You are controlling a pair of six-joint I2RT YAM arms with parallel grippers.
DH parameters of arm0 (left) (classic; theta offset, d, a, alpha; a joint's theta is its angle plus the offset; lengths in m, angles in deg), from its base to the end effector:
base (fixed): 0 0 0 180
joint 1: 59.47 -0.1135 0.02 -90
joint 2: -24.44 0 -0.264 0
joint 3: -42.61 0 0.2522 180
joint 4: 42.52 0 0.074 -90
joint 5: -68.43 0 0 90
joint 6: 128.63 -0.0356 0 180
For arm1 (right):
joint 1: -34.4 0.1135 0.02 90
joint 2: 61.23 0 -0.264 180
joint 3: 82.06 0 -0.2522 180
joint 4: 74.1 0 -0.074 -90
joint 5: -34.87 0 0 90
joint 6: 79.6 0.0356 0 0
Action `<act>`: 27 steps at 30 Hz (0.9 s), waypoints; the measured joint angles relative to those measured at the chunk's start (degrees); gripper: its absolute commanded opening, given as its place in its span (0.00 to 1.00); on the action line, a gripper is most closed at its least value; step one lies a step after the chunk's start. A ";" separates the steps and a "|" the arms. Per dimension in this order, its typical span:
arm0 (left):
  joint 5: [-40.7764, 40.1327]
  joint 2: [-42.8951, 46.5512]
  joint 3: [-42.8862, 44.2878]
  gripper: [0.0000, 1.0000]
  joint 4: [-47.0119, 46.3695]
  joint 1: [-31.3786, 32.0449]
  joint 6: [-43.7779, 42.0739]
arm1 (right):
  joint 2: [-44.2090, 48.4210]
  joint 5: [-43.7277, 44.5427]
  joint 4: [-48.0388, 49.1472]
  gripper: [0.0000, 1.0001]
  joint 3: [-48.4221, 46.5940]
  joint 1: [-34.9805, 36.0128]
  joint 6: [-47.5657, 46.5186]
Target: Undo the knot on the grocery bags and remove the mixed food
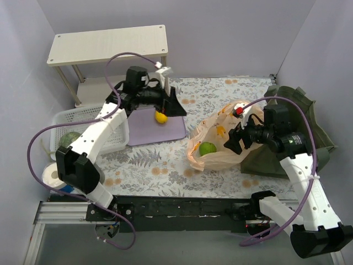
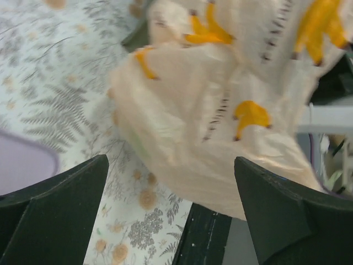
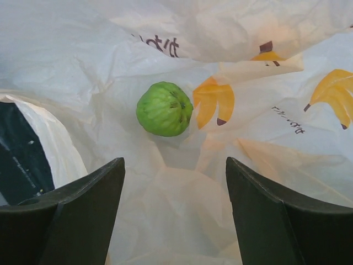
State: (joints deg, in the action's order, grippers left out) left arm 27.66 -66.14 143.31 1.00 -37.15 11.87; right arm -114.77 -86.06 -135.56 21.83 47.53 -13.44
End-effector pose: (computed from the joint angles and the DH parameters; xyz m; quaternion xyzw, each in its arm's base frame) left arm 0.3155 -0.1587 0.3683 -0.0033 0.8245 -0.5510 0.1292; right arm 0.1686 0.0581 0.3570 -0.3848 0.7882 0.2007 0.4364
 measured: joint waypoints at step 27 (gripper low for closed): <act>-17.84 -8.76 3.26 0.00 7.67 23.32 -19.65 | -1.86 -1.49 6.29 0.71 13.51 0.09 -2.47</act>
State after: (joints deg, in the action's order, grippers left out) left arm 9.82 -74.91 146.57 8.68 -13.82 -7.78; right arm -116.63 -87.55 -129.27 35.34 47.62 -15.91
